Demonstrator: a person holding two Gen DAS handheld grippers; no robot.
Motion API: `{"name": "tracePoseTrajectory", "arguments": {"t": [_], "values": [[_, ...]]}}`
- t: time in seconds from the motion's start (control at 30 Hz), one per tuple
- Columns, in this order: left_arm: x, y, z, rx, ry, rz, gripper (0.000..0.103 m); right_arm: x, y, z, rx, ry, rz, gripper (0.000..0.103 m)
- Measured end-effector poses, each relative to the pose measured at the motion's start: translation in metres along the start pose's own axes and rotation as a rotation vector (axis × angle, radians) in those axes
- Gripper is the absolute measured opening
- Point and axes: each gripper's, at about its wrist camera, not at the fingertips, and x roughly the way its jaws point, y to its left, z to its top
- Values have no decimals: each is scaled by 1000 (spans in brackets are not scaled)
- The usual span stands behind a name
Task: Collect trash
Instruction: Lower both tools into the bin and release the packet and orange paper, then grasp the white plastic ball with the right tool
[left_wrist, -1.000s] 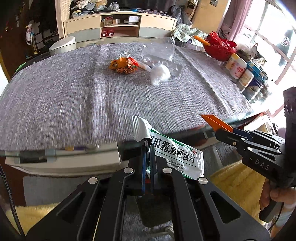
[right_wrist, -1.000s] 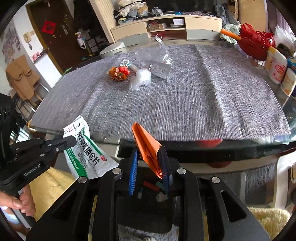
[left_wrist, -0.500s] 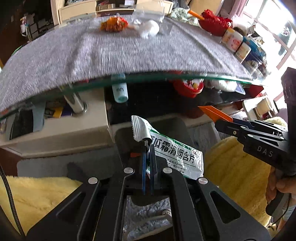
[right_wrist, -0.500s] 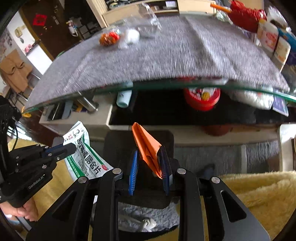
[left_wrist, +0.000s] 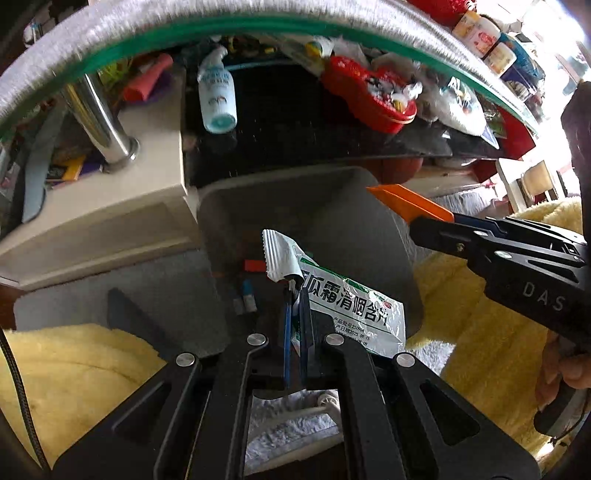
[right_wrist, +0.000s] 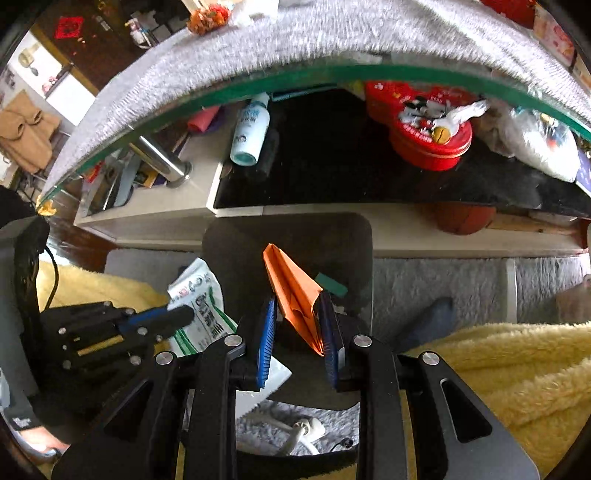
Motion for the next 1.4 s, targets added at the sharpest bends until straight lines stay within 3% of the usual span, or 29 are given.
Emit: {"name": "tracePoseTrajectory", "arguments": {"t": [0.27, 0.4, 0.5, 0.57, 0.63, 0.8, 0.87, 1.1, 1.4], "values": [[13, 3, 1, -26, 37, -19, 9, 15, 0, 4, 21, 39, 2, 28], [15, 5, 3, -34, 42, -23, 17, 15, -2, 8, 28, 33, 0, 44], [14, 7, 4, -41, 38, -19, 30, 12, -6, 12, 38, 22, -5, 52], [12, 9, 6, -46, 32, -14, 48, 9, -8, 14, 46, 11, -9, 55], [7, 12, 7, -50, 21, -11, 54, 4, -11, 18, 51, -3, -20, 60], [-15, 16, 14, -49, -29, 20, 80, -11, -14, 26, 55, -48, -67, 93], [-26, 16, 19, -44, -62, 40, 89, -18, -14, 30, 52, -69, -71, 94], [-73, 27, 39, -60, -174, 59, 93, -51, -7, 51, 35, -150, -35, 94], [-106, 43, 71, -82, -248, 89, 93, -81, 5, 94, 1, -249, -30, 94]]}}
